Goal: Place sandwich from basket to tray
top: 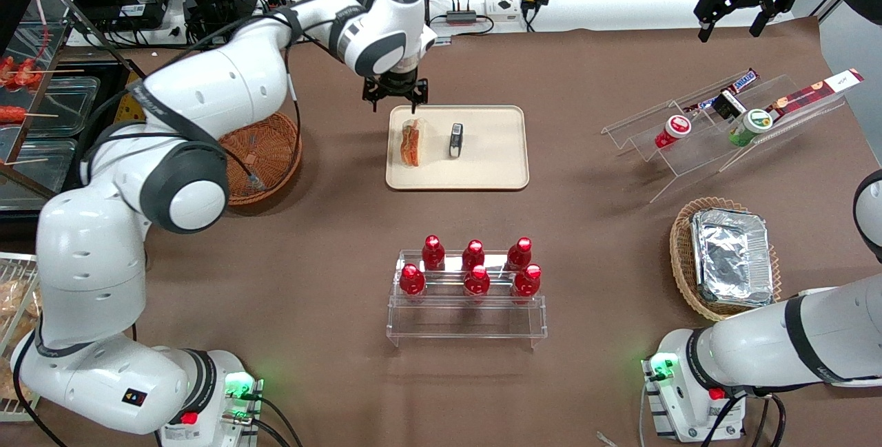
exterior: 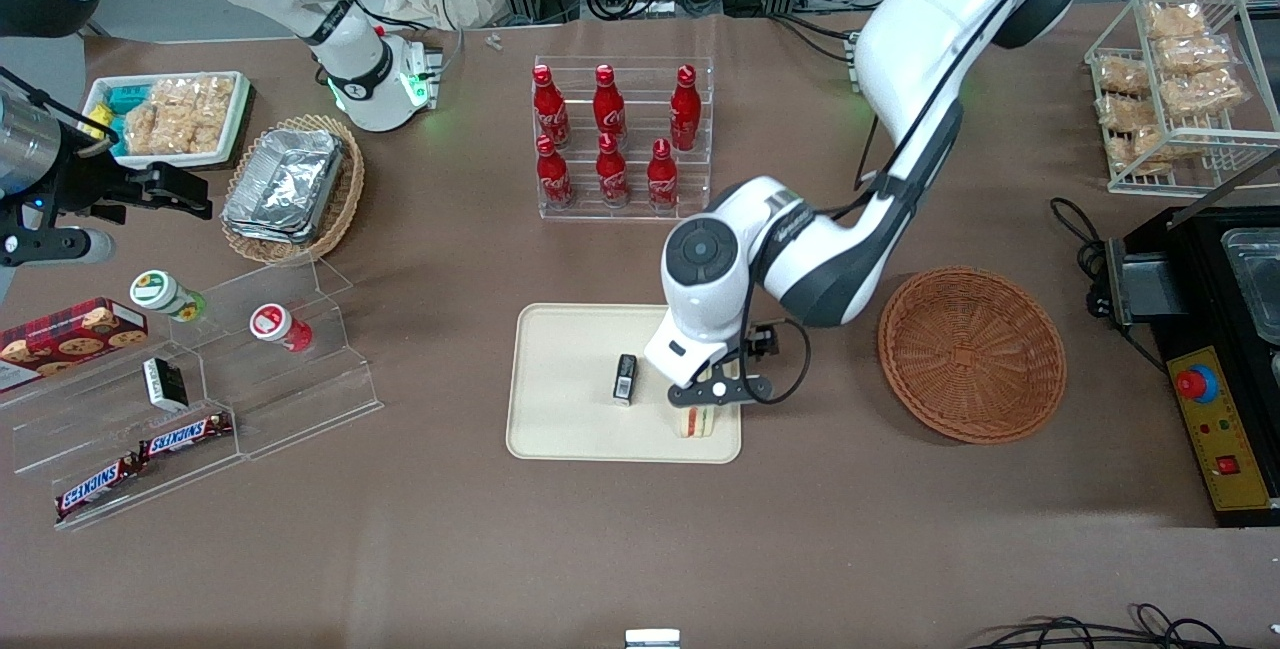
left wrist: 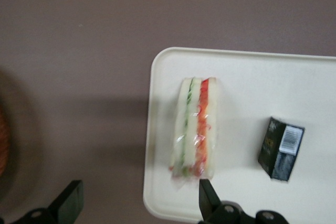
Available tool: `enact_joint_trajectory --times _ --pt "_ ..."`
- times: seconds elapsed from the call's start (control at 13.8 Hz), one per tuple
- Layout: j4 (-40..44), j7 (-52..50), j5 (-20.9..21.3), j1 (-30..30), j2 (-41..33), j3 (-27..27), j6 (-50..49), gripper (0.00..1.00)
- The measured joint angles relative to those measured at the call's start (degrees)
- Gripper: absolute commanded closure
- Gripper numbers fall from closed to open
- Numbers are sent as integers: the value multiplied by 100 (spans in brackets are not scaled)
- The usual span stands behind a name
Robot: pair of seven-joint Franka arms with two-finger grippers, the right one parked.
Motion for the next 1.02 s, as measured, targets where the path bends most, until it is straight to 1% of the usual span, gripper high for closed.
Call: enact_joint_trajectory --times 0.07,0.22,0.29,0.36,0.51,0.65,0.87,1.02 --pt "-207 -24 0 85 -330 9 -59 1" --pt "-860 33 -16 466 -1098 -15 -65 2" --pt "-1242 147 -64 676 -1517 -31 -63 2" --pt "-1621 346 -213 882 -1946 -33 -60 2" --pt "-2200 1089 -799 1352 -2711 -27 -56 2" --pt "-2504 1989 -1335 1921 -3280 -12 -98 2" --pt "-2644 3320 -1935 2787 -3767 24 -399 1" --pt "-2636 4143 -2176 3334 -3874 43 -544 0"
